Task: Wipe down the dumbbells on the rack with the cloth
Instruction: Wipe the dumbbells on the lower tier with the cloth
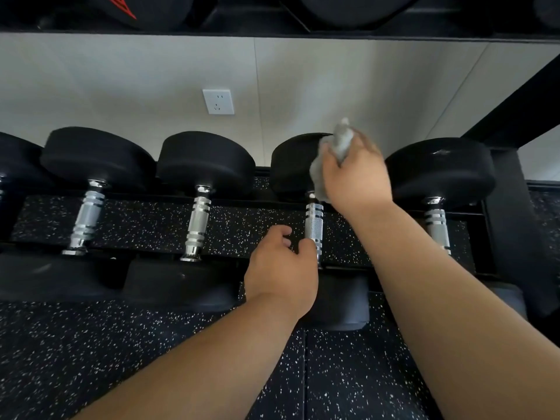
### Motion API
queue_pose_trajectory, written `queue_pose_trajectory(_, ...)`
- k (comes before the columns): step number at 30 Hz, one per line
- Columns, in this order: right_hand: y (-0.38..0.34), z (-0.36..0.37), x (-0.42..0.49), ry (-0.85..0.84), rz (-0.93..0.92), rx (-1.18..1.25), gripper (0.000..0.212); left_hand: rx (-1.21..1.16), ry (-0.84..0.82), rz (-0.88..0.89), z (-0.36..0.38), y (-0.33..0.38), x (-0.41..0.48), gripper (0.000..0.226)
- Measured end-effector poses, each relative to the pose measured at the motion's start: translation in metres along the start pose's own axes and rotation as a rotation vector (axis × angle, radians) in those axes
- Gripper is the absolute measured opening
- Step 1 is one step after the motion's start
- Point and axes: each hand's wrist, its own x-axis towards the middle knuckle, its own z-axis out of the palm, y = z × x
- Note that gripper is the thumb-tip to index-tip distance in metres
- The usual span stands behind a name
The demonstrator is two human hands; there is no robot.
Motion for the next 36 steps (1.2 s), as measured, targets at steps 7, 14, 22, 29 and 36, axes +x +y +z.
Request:
queue_pose_trajectory(7,0.001,0.008,0.004,-0.145,-0.45,-0.2,0.053,-0.018,-0.003,-0.02,-0.003,0.007,-0.006,0.059)
queue_pose_trajectory(14,0.032,0.001,-0.016,-0.034,0.491,0.494,0.044,-0.009,-0.005,-0.021,-0.004,0.007,-0.006,0.056)
queue_pose_trajectory(22,0.015,-0.002,-0.021,-0.112,0.174,0.278,0.063,0.013,0.005,-0.004,-0.003,0.003,-0.002,0.04)
queue_pose_trajectory(29,0.04,-0.008,-0.005,-0.303,0.575,0.078,0.052,0.019,-0.011,-0.002,-0.003,0.002,-0.001,0.038)
queue_pose_trajectory(36,-0.007,0.0,-0.008,-0.153,-0.121,-0.095,0.062,-0.009,0.007,-0.006,-0.002,0.005,-0.003,0.052)
